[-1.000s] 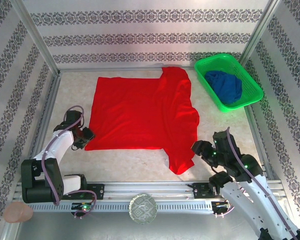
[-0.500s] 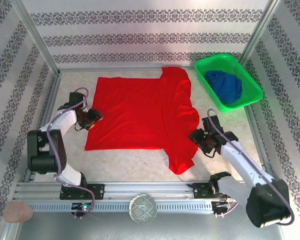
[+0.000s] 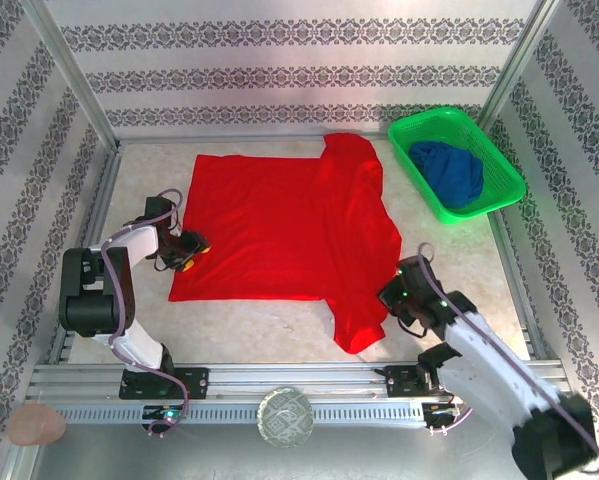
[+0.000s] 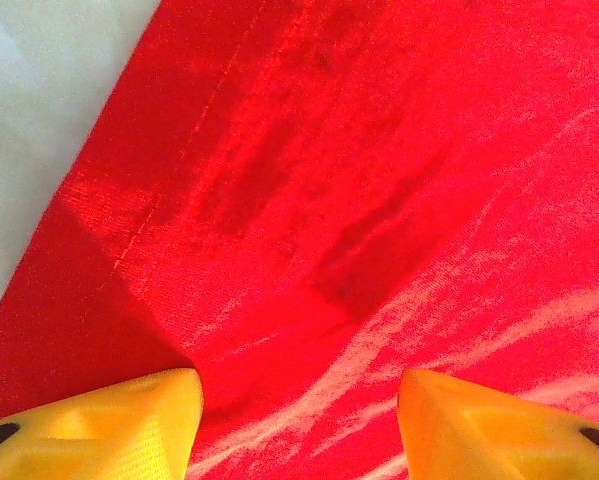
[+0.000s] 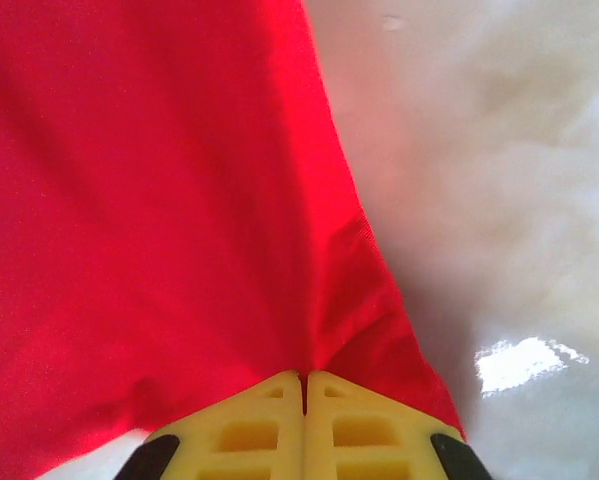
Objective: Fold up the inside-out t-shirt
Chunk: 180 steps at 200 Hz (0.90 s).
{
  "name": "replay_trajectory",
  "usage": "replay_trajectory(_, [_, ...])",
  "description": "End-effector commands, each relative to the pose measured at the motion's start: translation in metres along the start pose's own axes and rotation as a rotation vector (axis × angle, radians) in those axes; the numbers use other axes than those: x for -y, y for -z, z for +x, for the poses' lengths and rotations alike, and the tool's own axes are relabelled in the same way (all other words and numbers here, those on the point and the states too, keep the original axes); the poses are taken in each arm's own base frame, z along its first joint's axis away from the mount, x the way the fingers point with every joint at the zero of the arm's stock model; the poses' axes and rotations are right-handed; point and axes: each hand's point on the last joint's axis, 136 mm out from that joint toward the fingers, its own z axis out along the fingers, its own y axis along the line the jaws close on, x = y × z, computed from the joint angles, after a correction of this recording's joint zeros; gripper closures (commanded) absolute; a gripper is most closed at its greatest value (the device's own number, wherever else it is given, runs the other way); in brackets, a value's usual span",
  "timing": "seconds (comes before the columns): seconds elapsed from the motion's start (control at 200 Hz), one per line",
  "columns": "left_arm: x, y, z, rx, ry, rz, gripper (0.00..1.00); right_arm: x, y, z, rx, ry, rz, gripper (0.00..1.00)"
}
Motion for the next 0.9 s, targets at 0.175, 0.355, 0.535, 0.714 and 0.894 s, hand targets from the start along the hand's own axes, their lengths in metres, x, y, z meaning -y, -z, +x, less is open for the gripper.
replay_trajectory(0.175, [-0.014, -0.005, 0.011, -0.045, 0.022, -0.07, 0.44, 0.039, 0.016, 0.003, 0.058, -0.152, 0.048, 0.51])
replay_trajectory(0.355, [0.009, 0.022, -0.008, 0.021, -0.008, -0.036, 0.43, 0.009, 0.031, -0.052, 0.17, -0.141, 0.066, 0.45])
replay_trajectory(0.535, [0.027, 0.029, -0.013, 0.014, -0.03, 0.003, 0.43, -0.032, 0.015, -0.13, 0.244, -0.112, 0.063, 0.42])
replay_trajectory(0.714, [0.015, 0.011, 0.0, -0.047, -0.019, -0.02, 0.42, -0.063, -0.036, -0.161, 0.136, -0.015, 0.093, 0.4])
replay_trajectory(0.894, [0.0, -0.004, 0.013, -0.098, -0.012, -0.05, 0.42, -0.051, -0.07, -0.159, 0.085, 0.0, 0.156, 0.42])
